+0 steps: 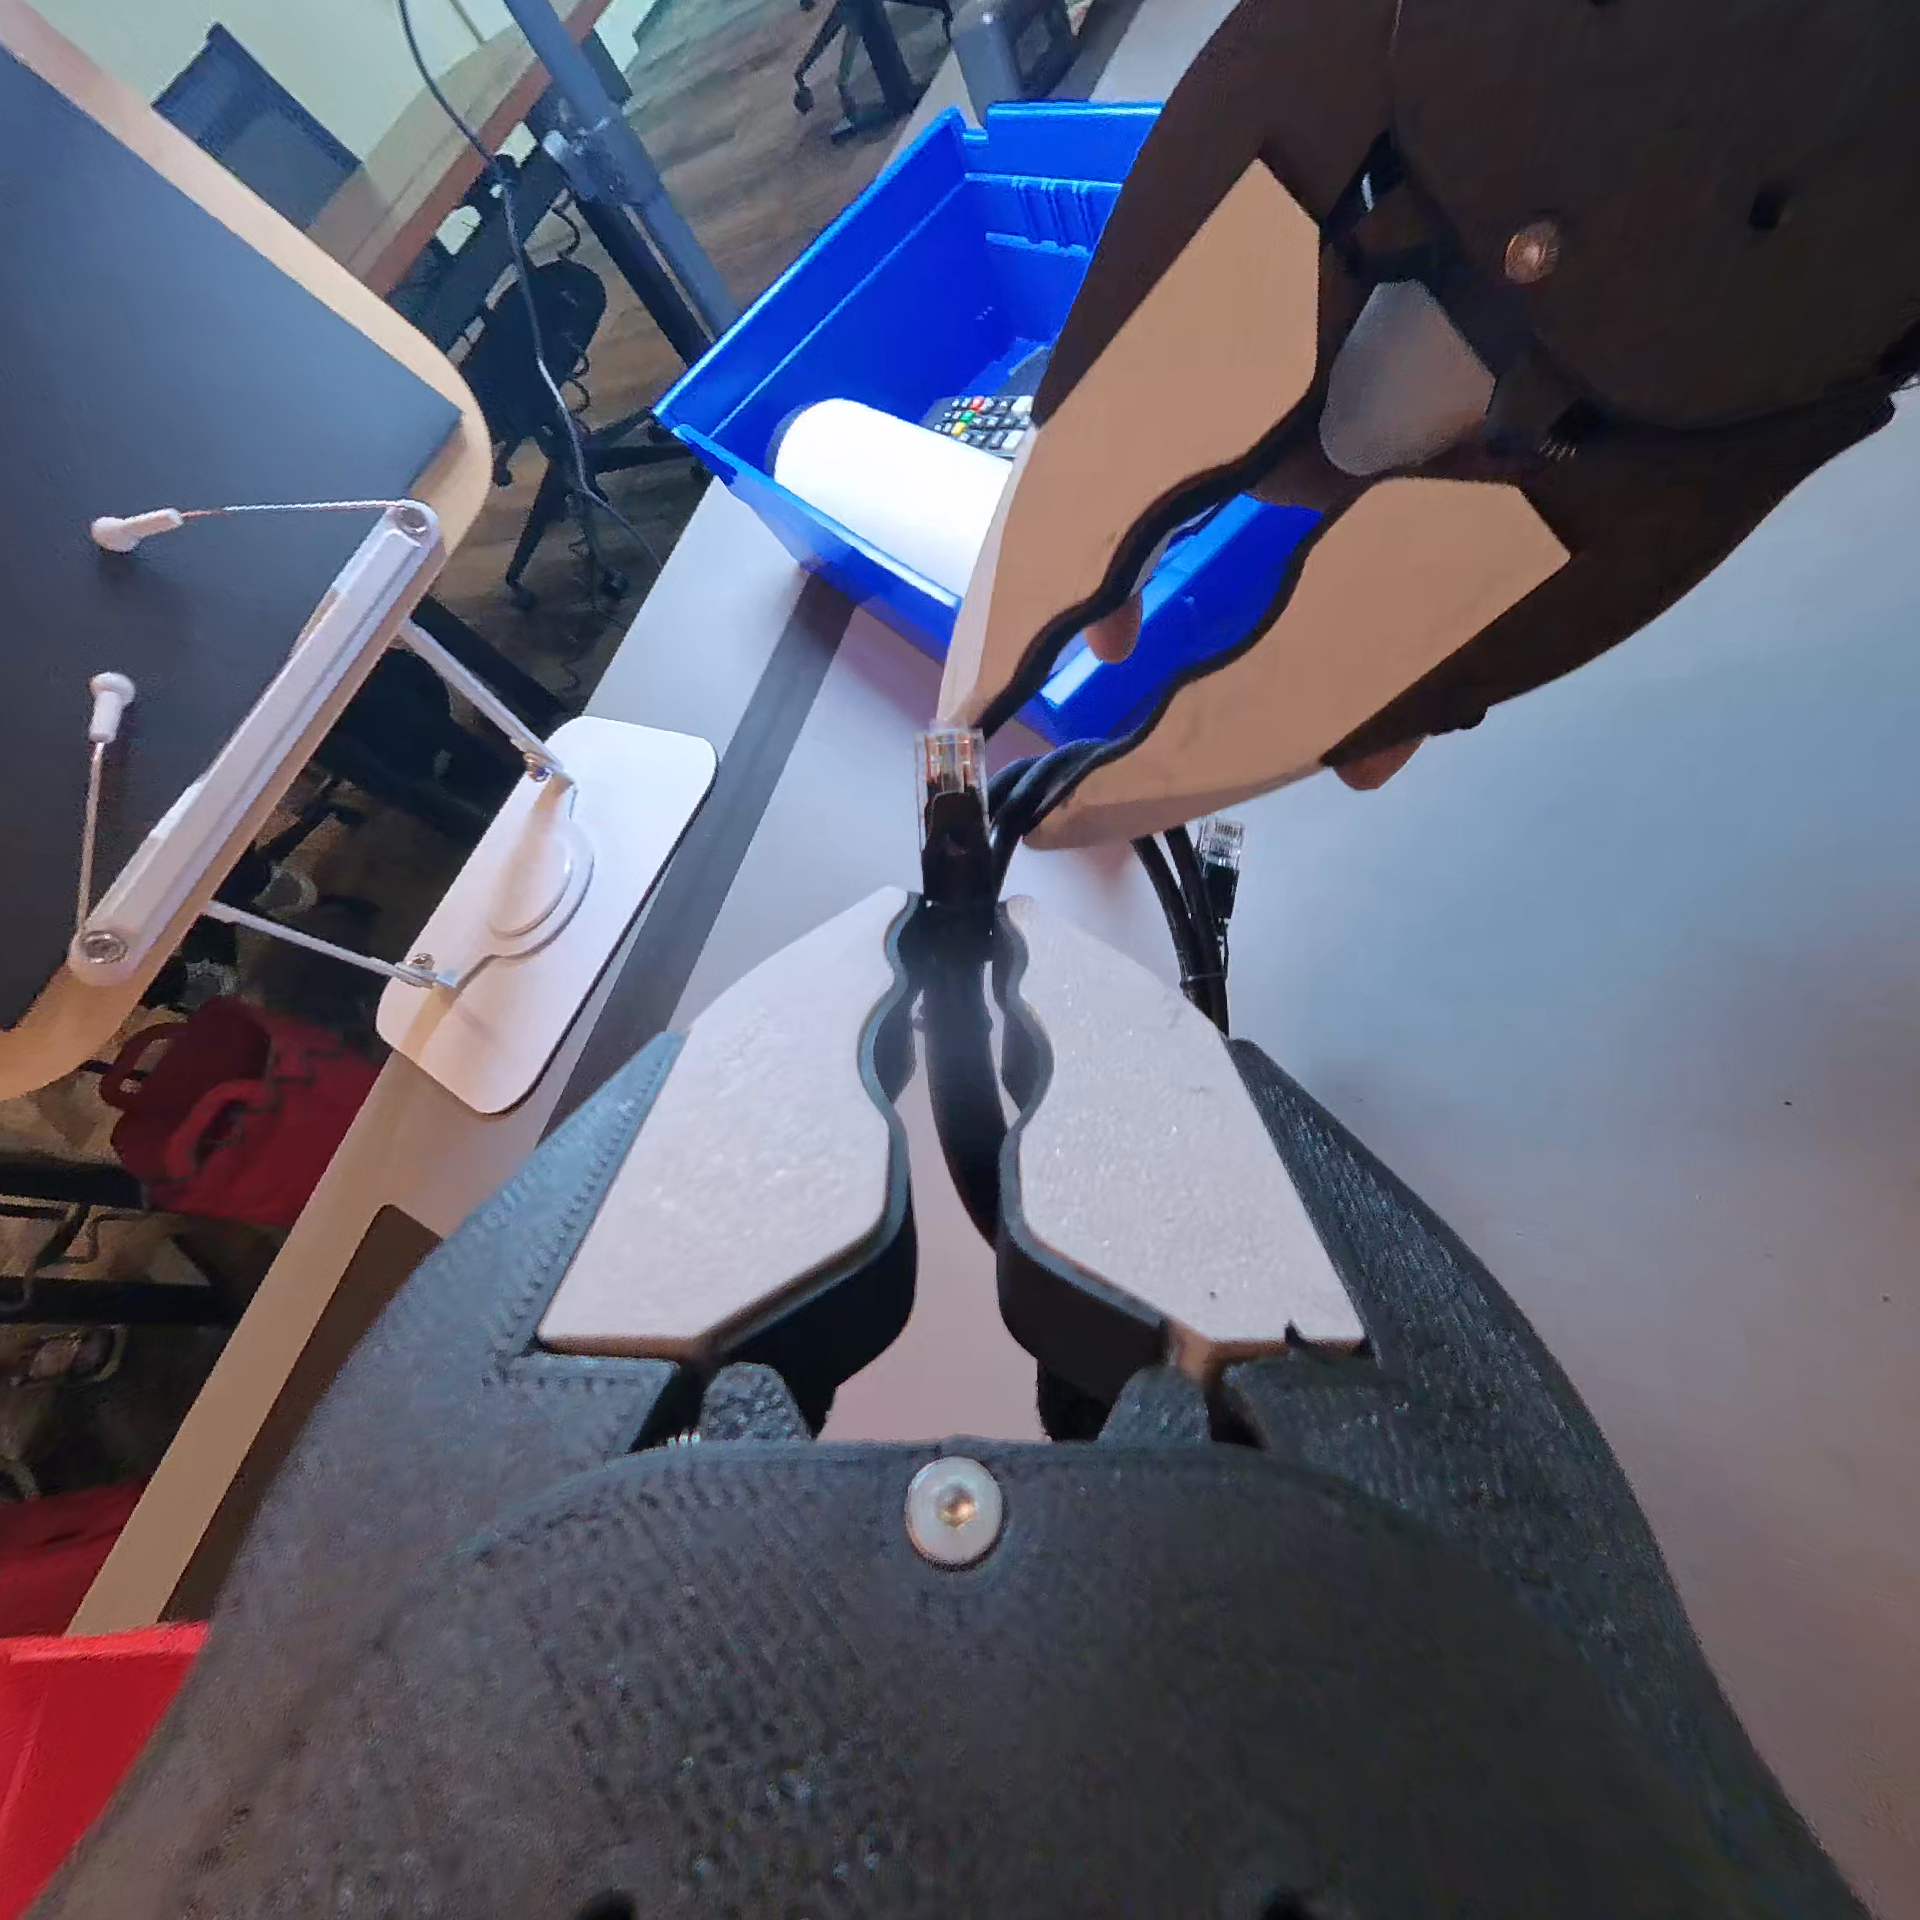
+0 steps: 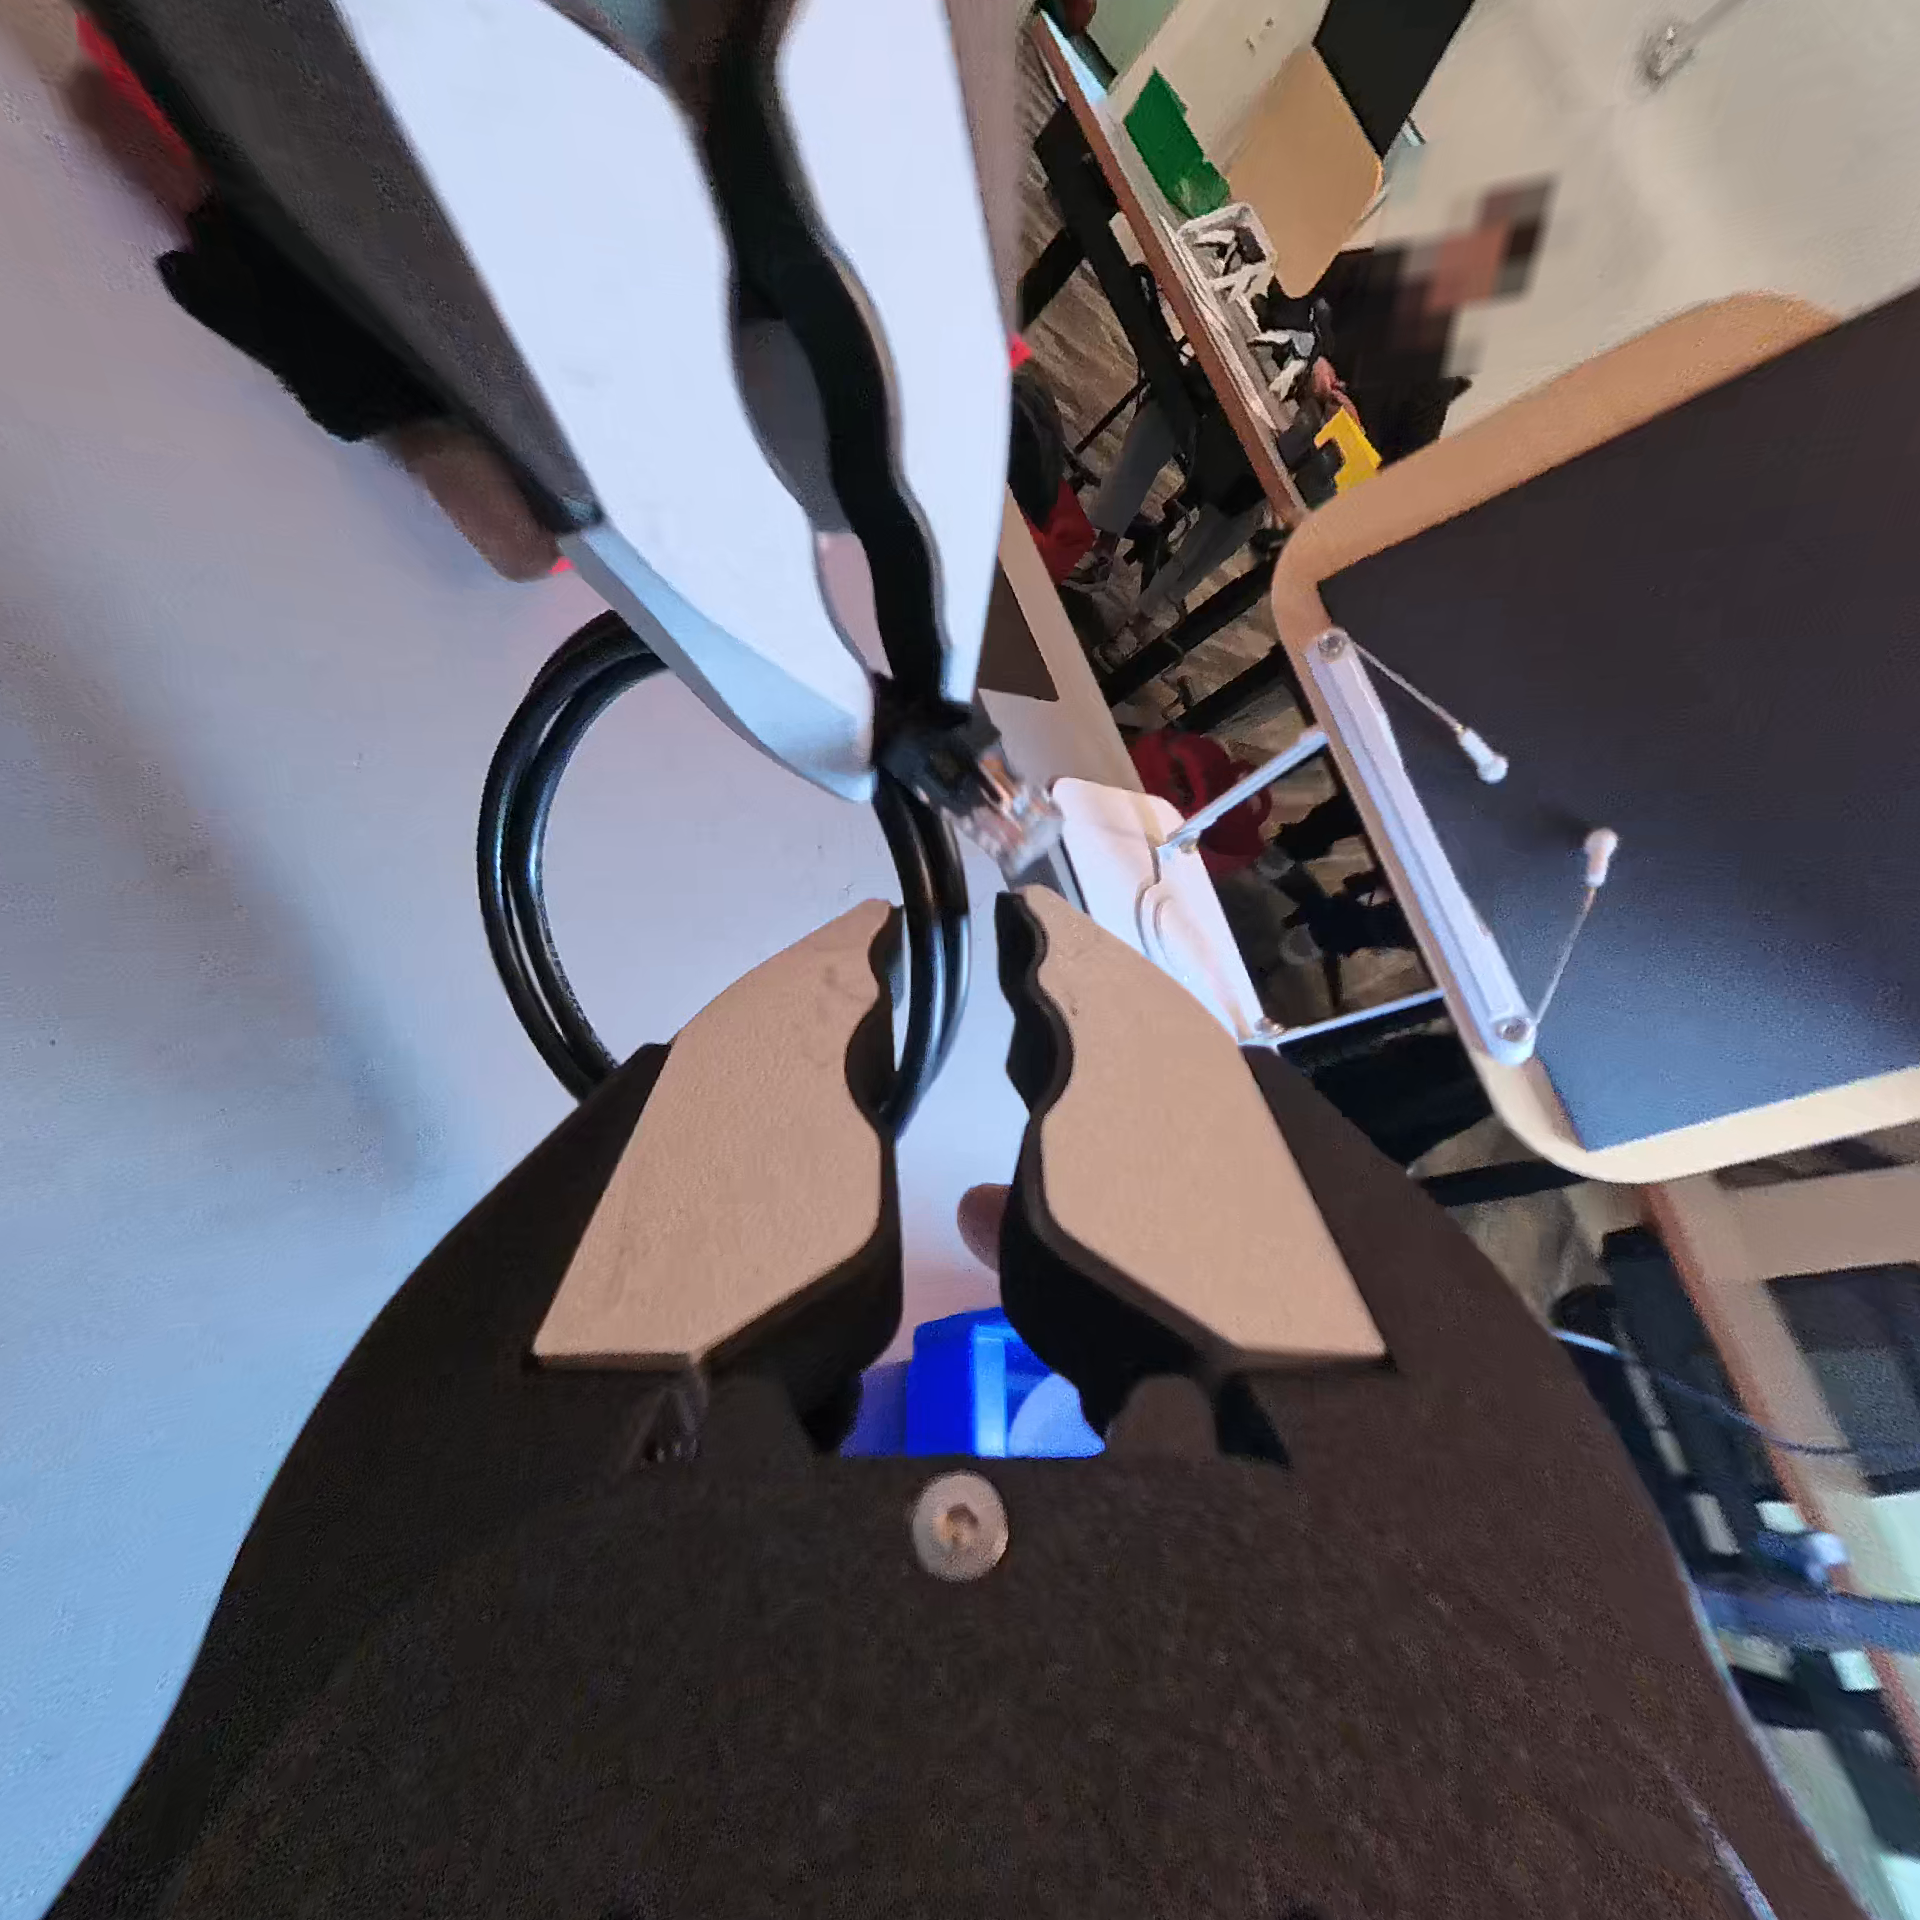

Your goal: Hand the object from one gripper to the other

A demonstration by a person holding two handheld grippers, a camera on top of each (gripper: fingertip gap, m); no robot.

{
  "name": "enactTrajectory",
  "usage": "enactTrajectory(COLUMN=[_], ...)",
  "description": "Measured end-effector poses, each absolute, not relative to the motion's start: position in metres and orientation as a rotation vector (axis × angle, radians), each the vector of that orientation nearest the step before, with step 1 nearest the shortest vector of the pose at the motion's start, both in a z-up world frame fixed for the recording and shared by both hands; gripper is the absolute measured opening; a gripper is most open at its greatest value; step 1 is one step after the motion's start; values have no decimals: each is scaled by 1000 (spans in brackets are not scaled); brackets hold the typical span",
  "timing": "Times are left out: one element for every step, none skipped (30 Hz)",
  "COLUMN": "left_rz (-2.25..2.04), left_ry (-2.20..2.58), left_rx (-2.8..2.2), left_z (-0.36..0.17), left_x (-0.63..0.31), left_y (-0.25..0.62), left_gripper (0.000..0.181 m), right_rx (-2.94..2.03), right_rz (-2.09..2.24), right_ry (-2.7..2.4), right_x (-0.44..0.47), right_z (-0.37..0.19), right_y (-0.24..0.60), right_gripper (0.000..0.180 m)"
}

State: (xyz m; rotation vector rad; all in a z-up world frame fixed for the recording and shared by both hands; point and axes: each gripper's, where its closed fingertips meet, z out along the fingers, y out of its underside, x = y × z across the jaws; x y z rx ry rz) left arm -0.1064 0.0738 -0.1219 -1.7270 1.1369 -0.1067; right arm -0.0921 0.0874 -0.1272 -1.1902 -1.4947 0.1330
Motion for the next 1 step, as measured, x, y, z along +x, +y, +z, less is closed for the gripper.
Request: enactTrajectory(left_rz=[-103], left_ry=[1146], left_rx=[-1724], left_z=[-123], left_x=[-105], left_y=[73], left_gripper=[12], right_rx=[-1162], right_rz=[97], right_ry=[-1501], right_x=[-93], right_z=[-127], right_y=[86], right_gripper=[15])
